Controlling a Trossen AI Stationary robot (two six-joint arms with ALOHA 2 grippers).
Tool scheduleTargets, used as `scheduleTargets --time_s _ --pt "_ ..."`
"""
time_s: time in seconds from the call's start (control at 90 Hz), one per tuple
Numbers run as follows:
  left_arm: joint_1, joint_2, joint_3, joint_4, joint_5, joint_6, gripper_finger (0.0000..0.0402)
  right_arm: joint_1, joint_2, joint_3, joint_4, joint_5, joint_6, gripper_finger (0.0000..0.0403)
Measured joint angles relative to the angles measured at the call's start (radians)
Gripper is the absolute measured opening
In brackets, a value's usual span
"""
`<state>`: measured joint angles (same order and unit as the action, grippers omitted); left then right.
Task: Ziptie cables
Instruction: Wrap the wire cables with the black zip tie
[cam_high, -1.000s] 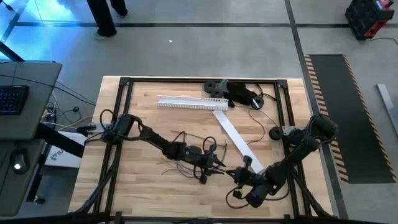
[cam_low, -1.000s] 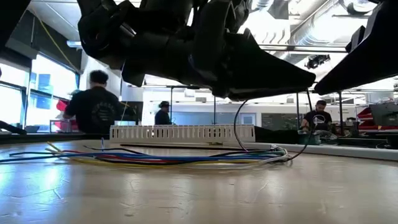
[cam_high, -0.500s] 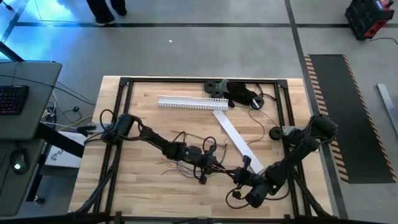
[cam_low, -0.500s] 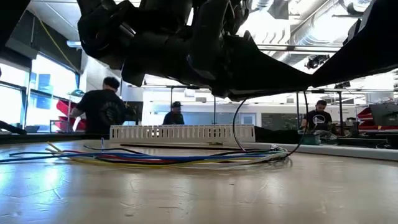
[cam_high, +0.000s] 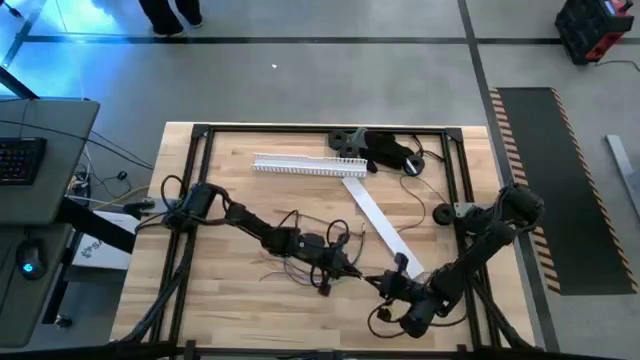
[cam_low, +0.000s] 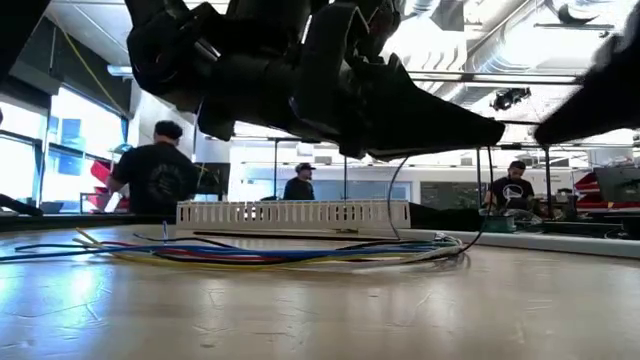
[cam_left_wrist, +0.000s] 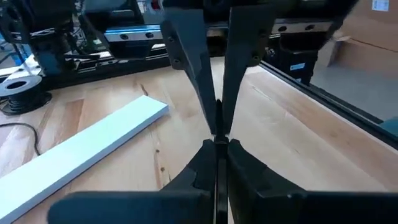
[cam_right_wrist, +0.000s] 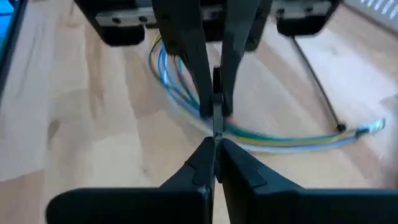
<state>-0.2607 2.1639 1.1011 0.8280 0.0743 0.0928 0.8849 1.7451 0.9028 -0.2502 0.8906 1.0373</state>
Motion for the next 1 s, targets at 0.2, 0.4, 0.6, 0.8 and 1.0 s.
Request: scheduleTargets --time_s 0.2,0.4,0.6,0.8,1.0 --pt "0.005 0.0 0.0 -0.014 0.0 0.001 0.0 0.093 0.0 0.0 -0.138 -0.001 0.236 0.0" --pt "0.007 0.0 0.0 -0.044 0.002 -0.002 0.0 0.185 0.017 0.0 -0.233 -0.113 0.453 0.0" --pt "0.007 0.0 0.0 -0.061 0.003 -0.002 0.0 0.263 0.097 0.0 -0.218 -0.29 0.635 0.0" --pt "0.007 0.0 -0.001 -0.082 -0.002 -0.002 0.0 0.352 0.122 0.001 -0.211 -0.267 0.836 0.0" --pt "0.006 0.0 -0.001 -0.084 -0.002 -0.002 0.0001 0.371 0.121 0.032 -0.261 -0.354 0.87 0.0"
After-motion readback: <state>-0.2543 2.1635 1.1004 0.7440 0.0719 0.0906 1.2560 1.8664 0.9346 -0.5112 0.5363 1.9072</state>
